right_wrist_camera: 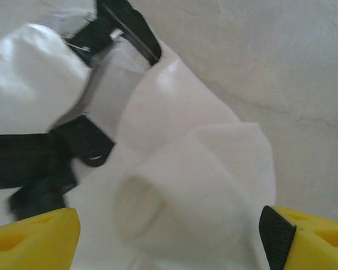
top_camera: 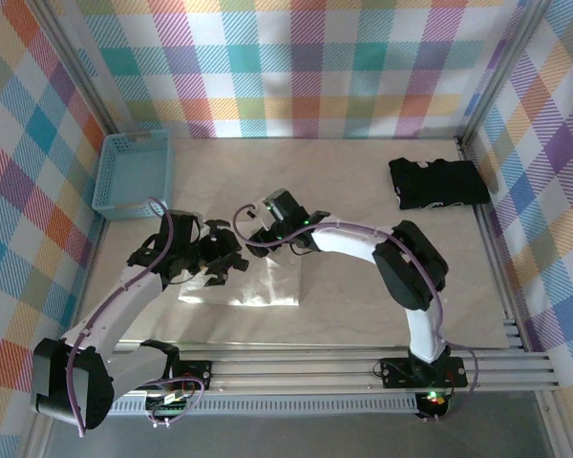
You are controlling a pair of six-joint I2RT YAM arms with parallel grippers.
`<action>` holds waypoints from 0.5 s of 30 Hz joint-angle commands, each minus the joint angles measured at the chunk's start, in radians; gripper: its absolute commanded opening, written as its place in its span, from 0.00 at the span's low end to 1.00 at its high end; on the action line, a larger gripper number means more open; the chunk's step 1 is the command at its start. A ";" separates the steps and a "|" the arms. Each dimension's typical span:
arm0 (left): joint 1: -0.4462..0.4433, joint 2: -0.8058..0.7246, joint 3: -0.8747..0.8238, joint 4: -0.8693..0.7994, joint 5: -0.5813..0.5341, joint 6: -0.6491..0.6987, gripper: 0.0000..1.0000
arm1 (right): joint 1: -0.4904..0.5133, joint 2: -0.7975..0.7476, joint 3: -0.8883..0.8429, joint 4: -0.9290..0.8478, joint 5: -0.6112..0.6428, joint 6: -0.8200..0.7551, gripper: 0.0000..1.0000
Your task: Fold the inside-out t-shirt
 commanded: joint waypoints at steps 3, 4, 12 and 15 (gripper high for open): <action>0.033 -0.014 -0.045 -0.054 -0.031 -0.002 0.88 | -0.010 0.029 0.043 -0.038 0.115 -0.022 0.62; 0.033 -0.014 -0.047 -0.053 -0.028 -0.002 0.88 | -0.018 0.019 0.036 -0.045 0.122 0.027 0.55; 0.015 0.002 -0.048 -0.065 0.004 0.047 0.87 | -0.205 -0.132 -0.165 -0.088 0.005 0.381 0.30; 0.001 0.016 -0.040 -0.066 0.015 0.070 0.87 | -0.244 -0.132 -0.168 -0.117 -0.045 0.400 0.46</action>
